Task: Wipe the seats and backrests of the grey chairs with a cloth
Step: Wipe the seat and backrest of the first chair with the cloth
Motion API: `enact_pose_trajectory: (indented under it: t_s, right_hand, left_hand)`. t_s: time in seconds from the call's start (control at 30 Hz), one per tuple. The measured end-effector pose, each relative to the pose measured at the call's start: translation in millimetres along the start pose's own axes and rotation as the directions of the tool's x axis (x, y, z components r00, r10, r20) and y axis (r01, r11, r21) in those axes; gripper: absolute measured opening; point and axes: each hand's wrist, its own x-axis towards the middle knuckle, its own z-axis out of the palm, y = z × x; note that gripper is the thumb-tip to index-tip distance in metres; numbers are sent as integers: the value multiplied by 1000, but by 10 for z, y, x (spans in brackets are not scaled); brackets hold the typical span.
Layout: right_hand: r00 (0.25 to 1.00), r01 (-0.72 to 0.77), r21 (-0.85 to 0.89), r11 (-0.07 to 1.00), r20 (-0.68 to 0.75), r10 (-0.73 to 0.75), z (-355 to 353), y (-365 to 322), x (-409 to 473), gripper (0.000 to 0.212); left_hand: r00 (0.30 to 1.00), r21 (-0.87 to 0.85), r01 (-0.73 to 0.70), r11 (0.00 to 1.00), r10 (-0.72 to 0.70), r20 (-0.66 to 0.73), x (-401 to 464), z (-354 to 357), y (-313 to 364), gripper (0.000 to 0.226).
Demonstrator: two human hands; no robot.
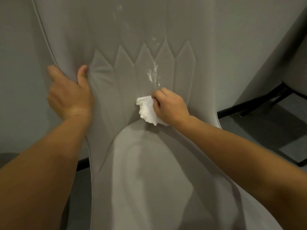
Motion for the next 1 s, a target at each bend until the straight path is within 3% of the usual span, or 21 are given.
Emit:
enact_pose_trajectory:
  t_s: [0.13, 0.27, 0.37, 0.57, 0.7, 0.8, 0.87, 0.93, 1.0]
  right_hand:
    - [986, -40, 26, 999, 162, 35, 19, 40, -76, 23]
    - [877, 70, 48, 996, 473, -84, 164, 147, -312, 59]
    - [869, 55, 51, 997, 489, -73, 314, 125, -483, 73]
    - [874, -107, 45, 993, 481, 73, 432, -97, -513, 49]
    - [903, -33, 158, 987, 428, -38, 294, -184, -701, 30]
    - [954, -56, 331, 942, 295, -47, 130, -127, -808, 26]
    - [990, -134, 416, 900, 7, 144, -3, -82, -711, 25]
    - [895, -177, 470, 865, -288, 340, -135, -28, -399, 25]
    - [802, -102, 451, 887, -490, 341, -233, 7, 38, 29]
  left_hand:
    - [1000, 0, 11, 1000, -11, -4, 0, 5, -7, 78]
    - [1000, 2, 1, 1000, -1, -5, 9, 25, -16, 79]
    - [1000, 17, 4, 1000, -4, -10, 9, 28, -20, 80]
    - [1000, 11, -11, 1000, 11, -8, -5, -1, -18, 75]
    - [1000, -1, -15, 1000, 15, 6, -29, -13, -3, 73]
    - [1000, -8, -18, 1000, 18, 11, -27, -24, 8, 71]
    - [1000, -17, -20, 1000, 20, 6, -26, -28, 12, 71]
    - [1000, -24, -21, 999, 21, -3, -28, -29, 8, 70]
    - [1000, -19, -21, 1000, 21, -2, -29, -21, 7, 69]
